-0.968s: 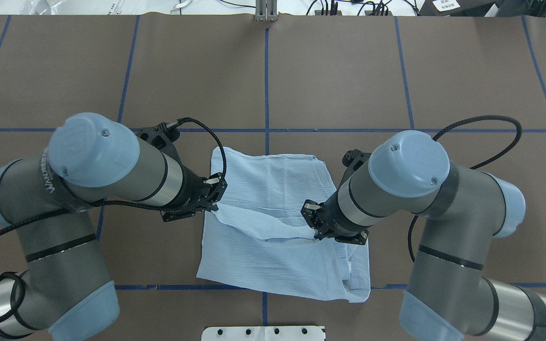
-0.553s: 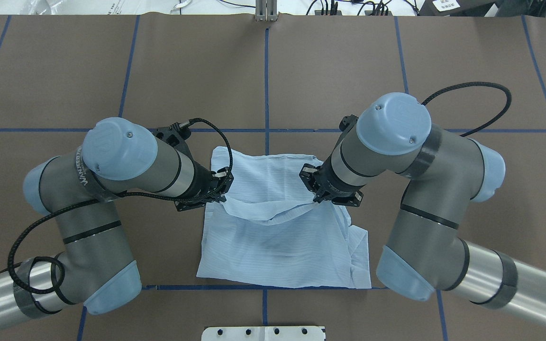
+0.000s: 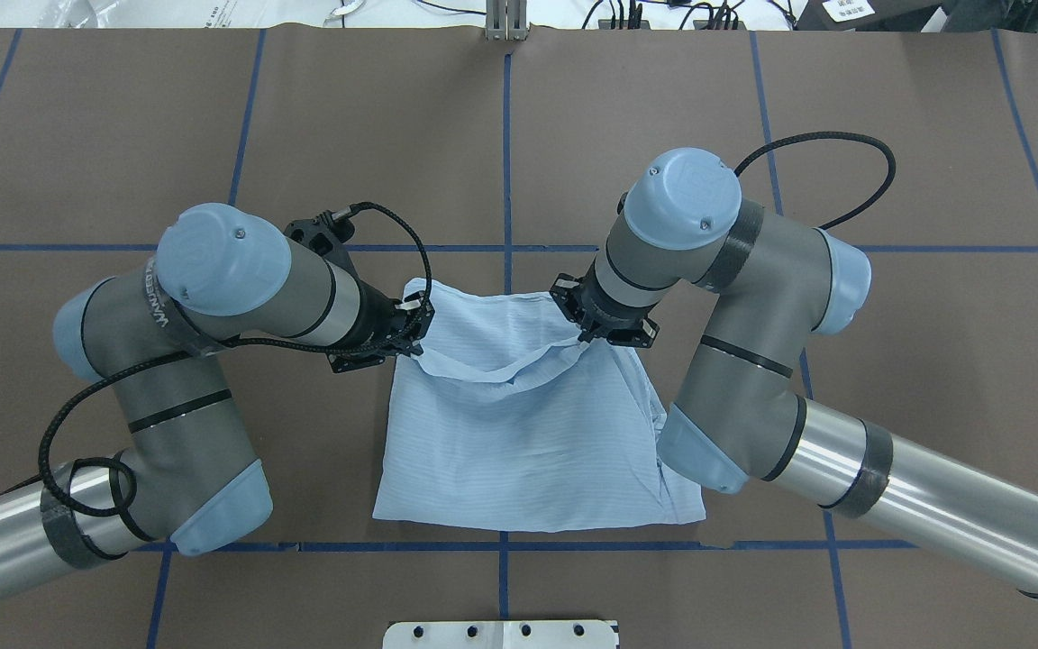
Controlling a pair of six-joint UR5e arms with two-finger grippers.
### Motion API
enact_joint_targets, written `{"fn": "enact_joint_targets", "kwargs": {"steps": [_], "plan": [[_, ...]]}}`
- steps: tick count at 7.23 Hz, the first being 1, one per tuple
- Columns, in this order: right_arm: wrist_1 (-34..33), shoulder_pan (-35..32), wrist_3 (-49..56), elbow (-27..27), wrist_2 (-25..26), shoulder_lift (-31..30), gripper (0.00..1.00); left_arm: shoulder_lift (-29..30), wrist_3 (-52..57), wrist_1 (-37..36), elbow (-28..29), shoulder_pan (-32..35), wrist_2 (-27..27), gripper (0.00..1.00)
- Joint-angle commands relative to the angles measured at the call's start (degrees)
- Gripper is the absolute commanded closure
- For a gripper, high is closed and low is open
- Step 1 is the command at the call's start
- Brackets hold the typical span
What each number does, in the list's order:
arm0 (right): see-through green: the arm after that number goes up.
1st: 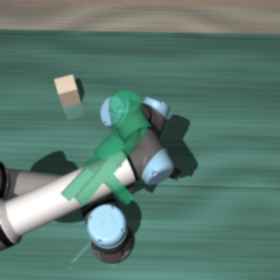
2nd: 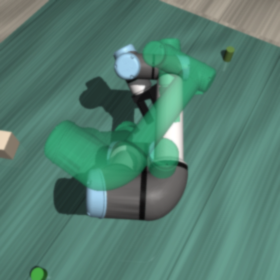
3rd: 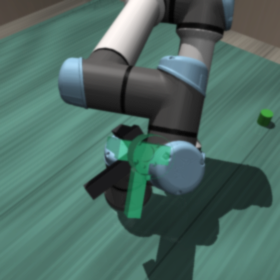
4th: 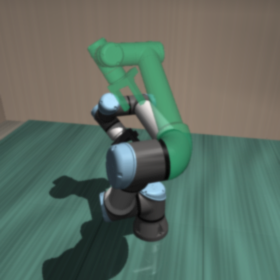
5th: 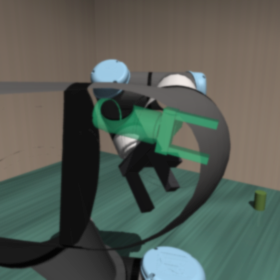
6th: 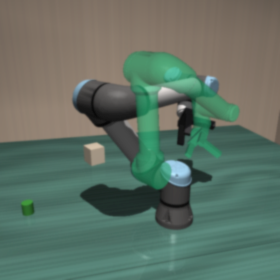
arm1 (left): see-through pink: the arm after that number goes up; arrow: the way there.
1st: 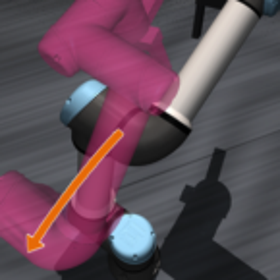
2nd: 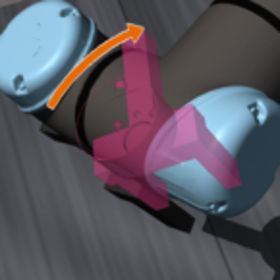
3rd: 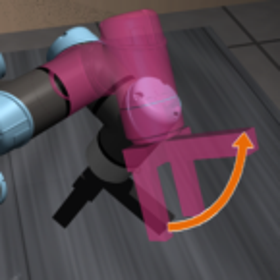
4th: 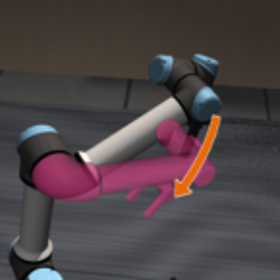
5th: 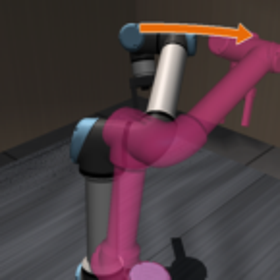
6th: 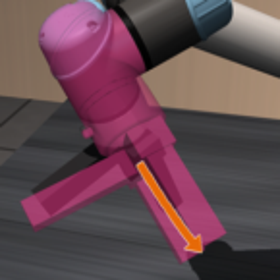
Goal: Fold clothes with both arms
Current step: 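Lift the near edge with both grippers and carry it away from the robot, then lay the edge down near the far end and open both grippers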
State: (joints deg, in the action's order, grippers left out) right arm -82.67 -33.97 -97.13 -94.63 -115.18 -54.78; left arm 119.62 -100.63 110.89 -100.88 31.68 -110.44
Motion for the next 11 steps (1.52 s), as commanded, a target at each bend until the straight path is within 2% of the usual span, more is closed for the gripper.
{"fn": "enact_joint_targets", "kwargs": {"steps": [1, 3, 5, 6, 7, 8, 11], "plan": [[1.5, -2.2, 0.1, 2.1, -0.2, 0.0, 1.0, 1.7, 0.2, 4.3, 5.8, 2.5, 0.0, 1.0], [1.6, -2.6, 1.5, 4.1, -0.1, 0.5, 1.0, 4.2, 0.8, 5.9, 10.3, 3.0, 0.0, 1.0], [1.7, -2.6, 1.6, 6.4, 0.0, 1.7, 1.0, 4.2, 0.8, 7.2, 11.8, 3.1, 0.1, 1.0], [1.7, -2.6, 1.5, 6.4, 0.0, 1.7, 0.73, 4.2, 0.8, 7.2, 11.7, 3.1, 0.1, 1.0], [2.2, -2.6, 1.5, 7.3, 0.3, 2.1, 0.01, 4.2, 0.3, 7.2, 11.7, 3.1, 0.1, 0.7], [2.3, -2.6, 1.7, 7.7, 0.2, 2.3, 0.0, 4.3, 0.8, 7.2, 11.7, 3.1, 0.1, 0.01], [6.7, -2.6, 1.4, 7.6, -0.2, 2.5, 0.0, 4.2, 1.1, 6.7, 11.4, 7.6, -1.1, 0.0]]}}
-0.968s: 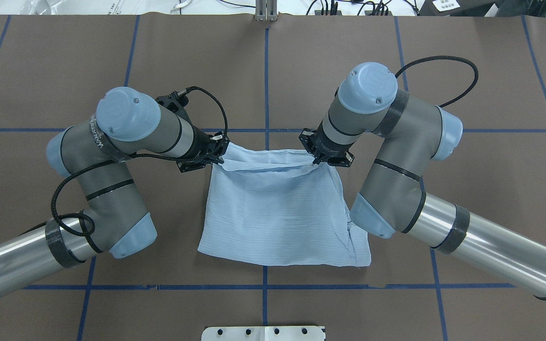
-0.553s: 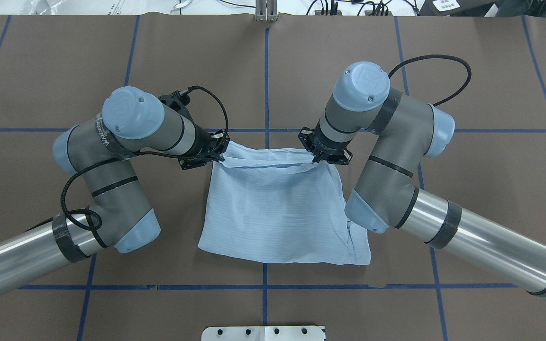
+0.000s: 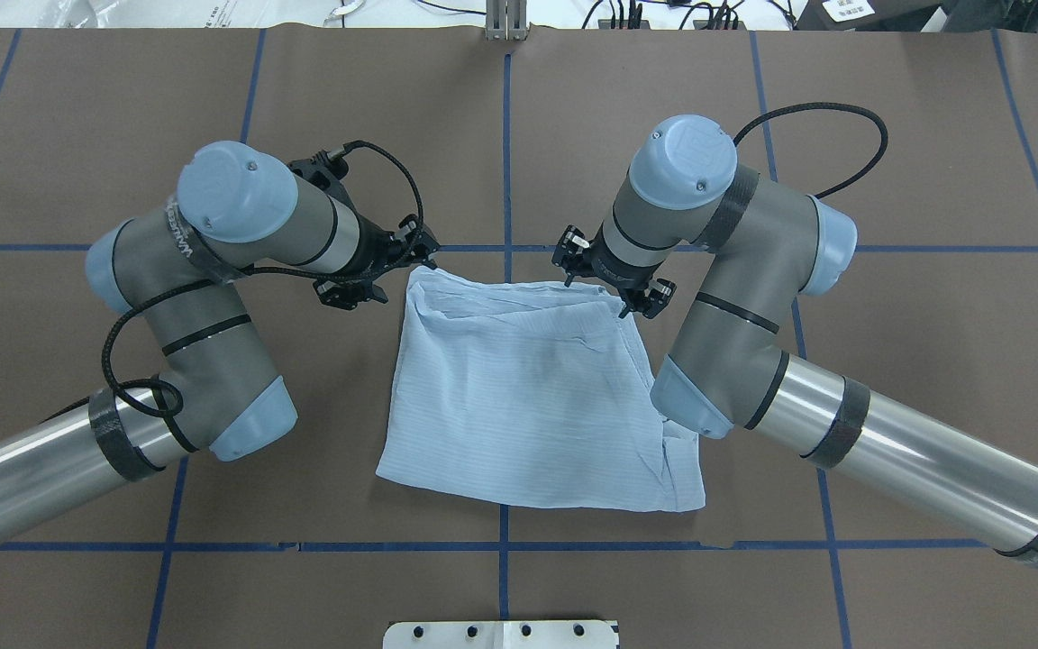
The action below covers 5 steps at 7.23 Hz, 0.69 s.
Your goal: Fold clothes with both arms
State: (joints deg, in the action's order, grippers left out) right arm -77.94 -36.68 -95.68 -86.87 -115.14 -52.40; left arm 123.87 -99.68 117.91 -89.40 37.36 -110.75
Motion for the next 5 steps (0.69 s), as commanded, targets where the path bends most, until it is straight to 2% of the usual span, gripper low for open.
{"fn": "enact_joint_targets", "kwargs": {"steps": [1, 3, 5], "plan": [[1.8, 0.4, 0.1, -0.8, -0.6, 0.1, 0.0, -0.6, 1.9, -0.7, -0.3, 3.7, -3.3, 0.0], [1.4, 6.0, 4.2, -2.6, 1.4, -0.3, 0.0, -3.7, 4.0, -2.7, -5.6, 4.6, -4.6, 0.0], [1.2, 8.0, 9.6, -2.5, 3.2, -0.2, 0.0, -4.1, 4.8, -4.2, -7.4, 4.9, -4.9, 0.0]]}}
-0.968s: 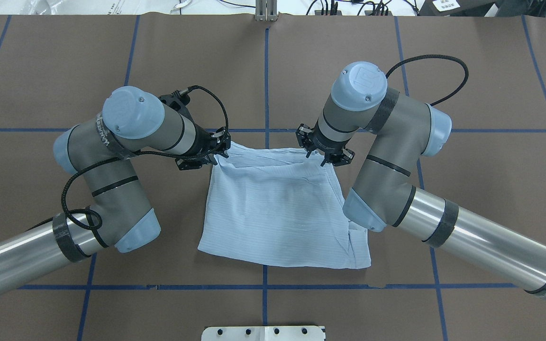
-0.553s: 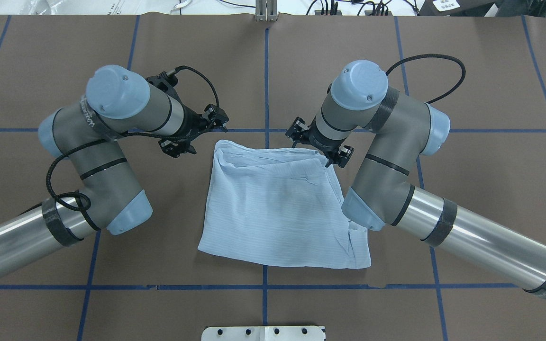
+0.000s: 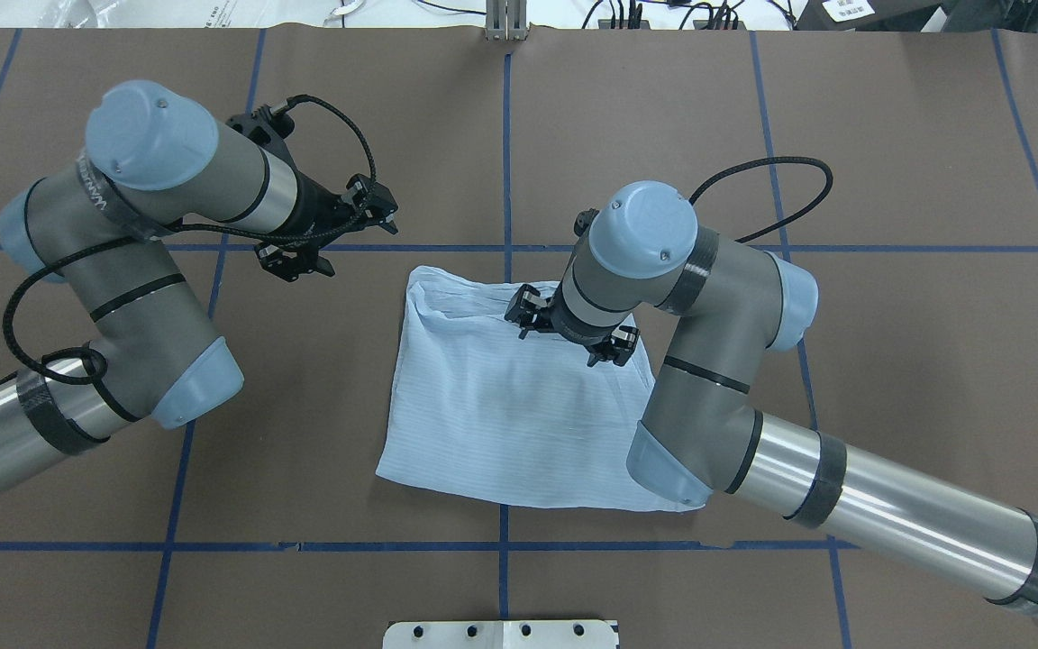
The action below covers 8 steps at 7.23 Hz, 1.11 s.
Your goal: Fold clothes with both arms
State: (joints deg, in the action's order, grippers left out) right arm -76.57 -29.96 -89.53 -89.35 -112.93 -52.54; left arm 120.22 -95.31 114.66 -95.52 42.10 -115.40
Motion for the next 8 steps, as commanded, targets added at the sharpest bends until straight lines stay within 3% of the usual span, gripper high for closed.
{"fn": "enact_joint_targets", "kwargs": {"steps": [1, 3, 5, 8], "plan": [[-0.3, 1.4, 6.9, 0.6, 2.3, 0.3, 0.0, -0.5, 0.5, -0.9, -1.3, 0.2, -0.3, 0.0], [-2.5, 1.2, 16.3, 4.9, 5.2, 3.0, 0.0, -0.6, 0.3, -1.0, -1.9, 0.2, -0.3, 0.0], [-1.7, -0.4, 19.3, 14.4, 6.4, 8.4, 0.0, -1.2, -0.3, -1.0, -2.6, 0.2, -0.3, 0.0], [-1.5, -4.9, 23.8, 18.3, 6.0, 10.3, 0.0, -1.7, -0.4, -0.9, -3.0, 0.1, -0.3, 0.0]]}}
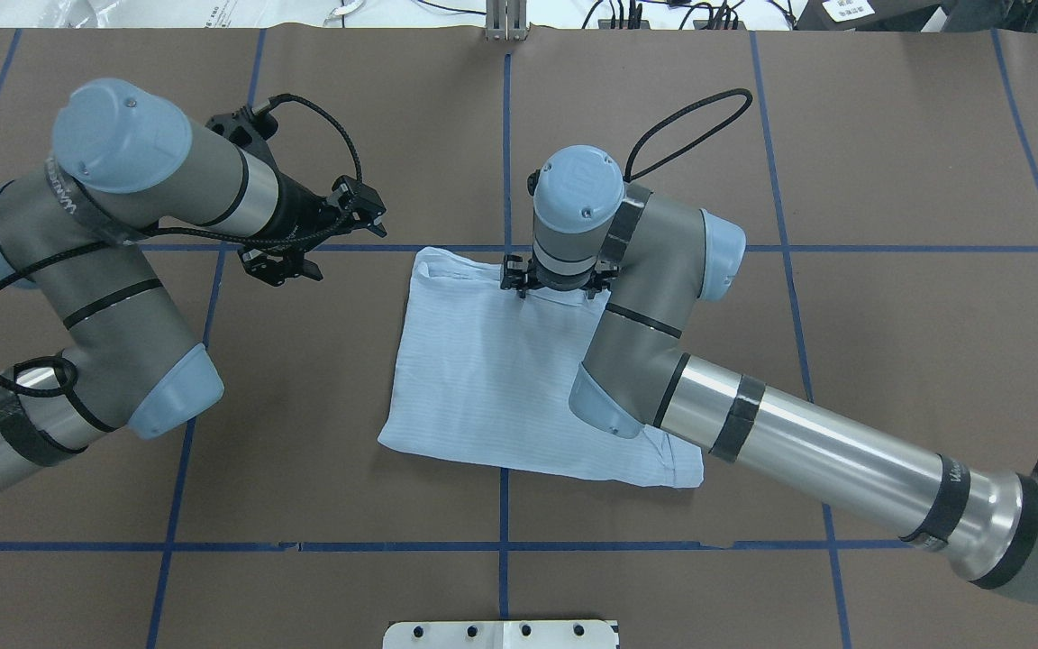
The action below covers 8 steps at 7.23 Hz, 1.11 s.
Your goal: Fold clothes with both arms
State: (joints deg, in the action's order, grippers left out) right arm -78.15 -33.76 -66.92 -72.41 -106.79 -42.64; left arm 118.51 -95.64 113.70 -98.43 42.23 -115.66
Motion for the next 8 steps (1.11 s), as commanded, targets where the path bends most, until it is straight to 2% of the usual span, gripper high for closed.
{"fn": "enact_joint_targets", "kwargs": {"steps": [1, 3, 5, 6, 8], "plan": [[0.0, -2.3, 2.2, 1.0, -0.7, 1.1, 0.0, -0.1, 0.0, 0.0, -0.2, 0.0, 0.0, 0.0], [-0.2, -7.2, 2.8, -0.1, -7.2, 1.1, 0.0, -0.9, 2.2, 0.1, -0.2, 0.1, 0.0, 0.0], [-0.6, -10.2, 6.7, -2.1, -7.8, -0.6, 0.0, -2.7, 7.6, 0.1, -2.2, 0.8, 0.1, 0.0], [-0.5, -13.6, 11.4, -3.9, -11.6, -4.1, 0.0, -4.8, 13.1, 0.1, -3.8, 1.8, 0.2, 0.0], [-0.6, -20.2, 24.4, -6.8, -14.1, -12.4, 0.0, -8.7, 24.7, 0.0, -3.9, 6.8, -0.2, 0.0]]}}
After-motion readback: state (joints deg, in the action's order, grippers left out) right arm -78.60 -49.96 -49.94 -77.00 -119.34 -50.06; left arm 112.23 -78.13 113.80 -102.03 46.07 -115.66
